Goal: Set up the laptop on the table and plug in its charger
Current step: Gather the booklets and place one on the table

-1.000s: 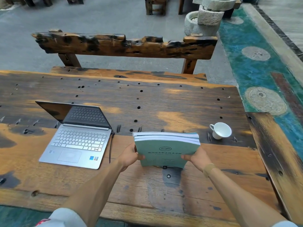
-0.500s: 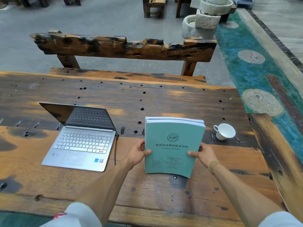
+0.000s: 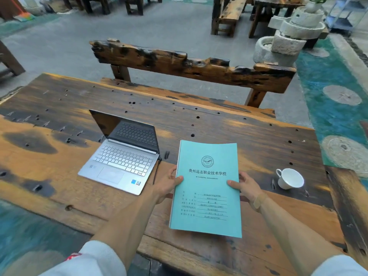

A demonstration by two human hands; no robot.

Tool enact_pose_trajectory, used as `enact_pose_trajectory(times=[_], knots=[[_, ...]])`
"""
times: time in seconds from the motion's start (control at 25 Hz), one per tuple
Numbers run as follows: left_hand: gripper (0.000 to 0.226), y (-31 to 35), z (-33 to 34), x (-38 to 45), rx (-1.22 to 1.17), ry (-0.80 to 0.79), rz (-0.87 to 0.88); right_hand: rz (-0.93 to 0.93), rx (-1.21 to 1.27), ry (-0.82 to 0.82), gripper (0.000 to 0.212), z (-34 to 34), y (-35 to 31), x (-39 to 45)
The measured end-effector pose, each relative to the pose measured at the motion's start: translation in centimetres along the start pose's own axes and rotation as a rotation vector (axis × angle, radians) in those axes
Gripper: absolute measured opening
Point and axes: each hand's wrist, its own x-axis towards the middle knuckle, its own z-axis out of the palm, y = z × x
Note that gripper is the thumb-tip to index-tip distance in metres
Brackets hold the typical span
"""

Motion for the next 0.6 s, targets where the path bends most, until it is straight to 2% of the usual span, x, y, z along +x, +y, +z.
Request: enact_pose_trajectory(times=[0.28, 0.6], knots=[[0.050, -3.4, -0.5, -5.7, -0.153, 0.185, 0.006, -0.032, -0.148, -0.208, 0.047, 2.0, -1.1, 0.0], [0.055, -10.3, -3.1, -16.2, -0.332, 0.536, -0.003, -0.077, -0.340, -0.560, 0.032, 10.9, -0.6, -2.4]])
